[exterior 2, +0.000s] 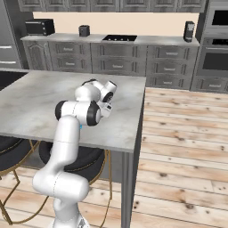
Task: Stack the yogurt containers by placing the smaller containers on top of the larger containers.
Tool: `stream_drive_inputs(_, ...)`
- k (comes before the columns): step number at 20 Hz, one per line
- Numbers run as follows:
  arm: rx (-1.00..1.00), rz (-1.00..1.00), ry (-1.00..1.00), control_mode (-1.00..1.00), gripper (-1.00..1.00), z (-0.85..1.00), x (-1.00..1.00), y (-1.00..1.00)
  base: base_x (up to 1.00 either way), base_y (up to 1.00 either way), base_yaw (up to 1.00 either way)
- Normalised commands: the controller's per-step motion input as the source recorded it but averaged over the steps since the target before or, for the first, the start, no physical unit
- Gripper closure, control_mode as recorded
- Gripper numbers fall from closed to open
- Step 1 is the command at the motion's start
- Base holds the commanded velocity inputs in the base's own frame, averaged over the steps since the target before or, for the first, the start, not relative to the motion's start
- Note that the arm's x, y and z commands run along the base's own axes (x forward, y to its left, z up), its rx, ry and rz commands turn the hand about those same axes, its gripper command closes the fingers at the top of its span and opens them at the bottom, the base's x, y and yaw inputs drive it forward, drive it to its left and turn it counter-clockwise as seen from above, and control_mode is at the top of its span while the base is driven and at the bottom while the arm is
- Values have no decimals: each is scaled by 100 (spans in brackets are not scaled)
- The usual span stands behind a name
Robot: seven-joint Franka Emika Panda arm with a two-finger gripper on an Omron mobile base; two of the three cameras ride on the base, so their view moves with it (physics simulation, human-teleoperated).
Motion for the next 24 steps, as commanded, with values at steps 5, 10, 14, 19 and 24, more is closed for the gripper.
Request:
stream_drive_inputs(5, 1, 0, 0, -100, -100, -11, 2, 3, 0, 0, 0)
stream_drive_inputs(10, 1, 0, 0, -100, -100, -14, 8, 3, 0, 0, 0)
stream_drive_inputs(14, 1, 0, 0, -100, -100, -11, 6, 1, 0, 0, 0)
stream_drive_inputs(19, 1, 0, 0, -100, -100, -8, 7, 3, 0, 0, 0)
stream_drive_inputs(24, 2, 0, 0, -100, -100, -8, 1, 6, 0, 0, 0)
